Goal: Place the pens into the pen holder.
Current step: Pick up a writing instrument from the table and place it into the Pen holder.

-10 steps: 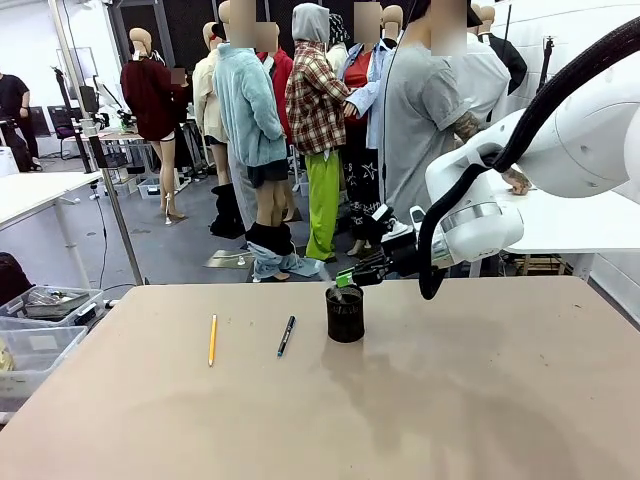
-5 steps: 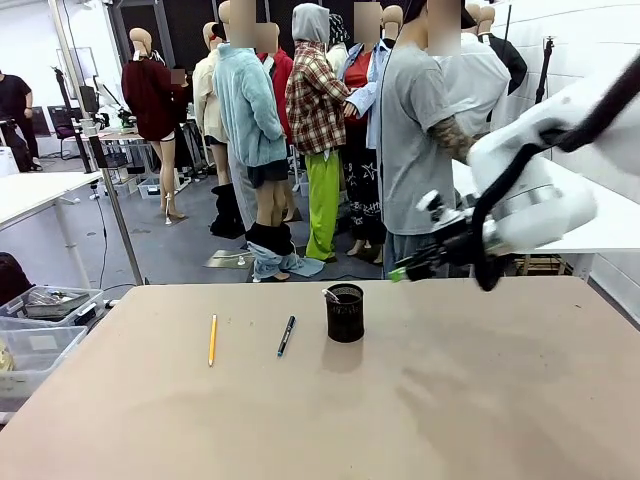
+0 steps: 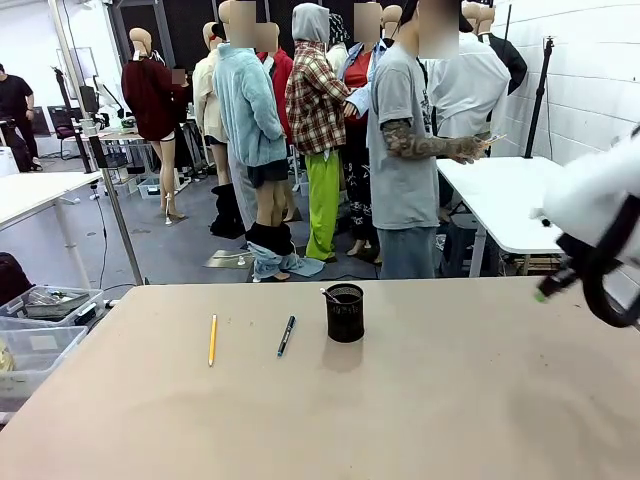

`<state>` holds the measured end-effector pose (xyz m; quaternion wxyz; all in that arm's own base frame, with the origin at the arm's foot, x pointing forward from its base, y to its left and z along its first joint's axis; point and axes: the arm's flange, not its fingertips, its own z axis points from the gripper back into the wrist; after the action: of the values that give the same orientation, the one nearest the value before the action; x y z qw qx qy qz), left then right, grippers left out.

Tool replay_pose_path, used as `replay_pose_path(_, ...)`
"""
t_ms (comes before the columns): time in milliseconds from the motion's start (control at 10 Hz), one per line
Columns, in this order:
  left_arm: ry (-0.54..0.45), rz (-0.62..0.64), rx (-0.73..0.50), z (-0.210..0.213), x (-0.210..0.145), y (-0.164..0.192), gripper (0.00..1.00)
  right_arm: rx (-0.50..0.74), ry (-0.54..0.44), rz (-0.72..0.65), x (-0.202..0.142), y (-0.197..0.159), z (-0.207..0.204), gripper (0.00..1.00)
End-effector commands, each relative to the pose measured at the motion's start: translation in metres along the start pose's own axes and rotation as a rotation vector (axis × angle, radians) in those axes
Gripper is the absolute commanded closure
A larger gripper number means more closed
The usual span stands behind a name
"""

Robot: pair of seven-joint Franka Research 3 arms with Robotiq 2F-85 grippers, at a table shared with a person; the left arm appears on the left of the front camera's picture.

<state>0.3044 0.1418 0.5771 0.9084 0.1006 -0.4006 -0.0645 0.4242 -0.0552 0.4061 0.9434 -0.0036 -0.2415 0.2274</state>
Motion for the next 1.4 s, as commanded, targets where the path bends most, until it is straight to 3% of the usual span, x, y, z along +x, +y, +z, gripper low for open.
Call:
replay_pose_path(0,-0.005,-0.002,0.007,-0.001,0.001,0.000,0.00,-0.008,0.204,-0.215,0.013,-0.008,0.066,0.48)
replay_pose_path(200,-0.005,-0.002,0.007,-0.001,0.001,0.000,0.00,-0.020,0.149,-0.300,-0.012,-0.030,0.090,0.48)
replay_pose_path(400,-0.005,-0.002,0.007,-0.001,0.001,0.000,0.00,-0.006,0.172,-0.345,-0.024,-0.043,0.087,0.48)
replay_pose_path(500,-0.005,-0.002,0.007,-0.001,0.001,0.000,0.00,0.002,0.210,-0.315,-0.021,-0.037,0.075,0.48)
replay_pose_path(600,-0.005,-0.002,0.007,-0.001,0.001,0.000,0.00,-0.021,0.174,-0.332,-0.029,-0.046,0.101,0.48)
replay_pose_path(1300,0.000,0.000,0.000,0.000,0.000,0.000,0.00,-0.021,0.174,-0.332,-0.029,-0.046,0.101,0.48)
